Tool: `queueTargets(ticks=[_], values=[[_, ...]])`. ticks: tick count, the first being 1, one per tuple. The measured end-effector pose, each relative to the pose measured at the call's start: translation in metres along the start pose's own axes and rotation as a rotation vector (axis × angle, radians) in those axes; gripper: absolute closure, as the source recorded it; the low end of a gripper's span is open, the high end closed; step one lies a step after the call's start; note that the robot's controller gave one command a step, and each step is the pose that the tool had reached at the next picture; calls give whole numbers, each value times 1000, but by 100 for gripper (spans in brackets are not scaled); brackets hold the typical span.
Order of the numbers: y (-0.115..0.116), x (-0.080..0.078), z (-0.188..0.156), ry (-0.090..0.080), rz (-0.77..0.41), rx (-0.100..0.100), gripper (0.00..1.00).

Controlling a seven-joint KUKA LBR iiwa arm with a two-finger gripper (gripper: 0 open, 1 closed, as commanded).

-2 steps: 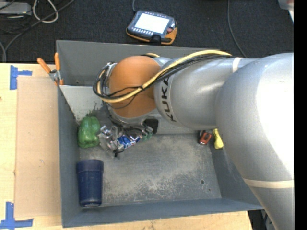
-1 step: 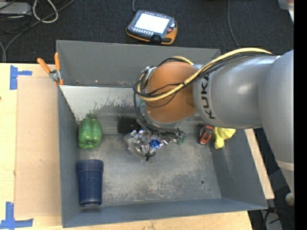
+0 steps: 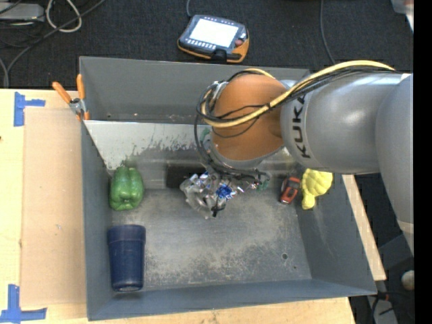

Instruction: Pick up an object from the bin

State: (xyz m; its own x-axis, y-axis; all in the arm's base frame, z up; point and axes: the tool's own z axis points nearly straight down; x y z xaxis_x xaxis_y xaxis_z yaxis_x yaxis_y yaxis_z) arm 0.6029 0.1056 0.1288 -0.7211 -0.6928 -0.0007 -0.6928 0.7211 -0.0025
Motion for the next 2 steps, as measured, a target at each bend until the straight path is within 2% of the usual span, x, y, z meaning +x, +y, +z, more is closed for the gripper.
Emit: queueTargets(ticks=[1, 2], values=[[-13, 17, -3, 2, -11, -2, 100], [-13, 14, -13, -2, -125, -2, 100]])
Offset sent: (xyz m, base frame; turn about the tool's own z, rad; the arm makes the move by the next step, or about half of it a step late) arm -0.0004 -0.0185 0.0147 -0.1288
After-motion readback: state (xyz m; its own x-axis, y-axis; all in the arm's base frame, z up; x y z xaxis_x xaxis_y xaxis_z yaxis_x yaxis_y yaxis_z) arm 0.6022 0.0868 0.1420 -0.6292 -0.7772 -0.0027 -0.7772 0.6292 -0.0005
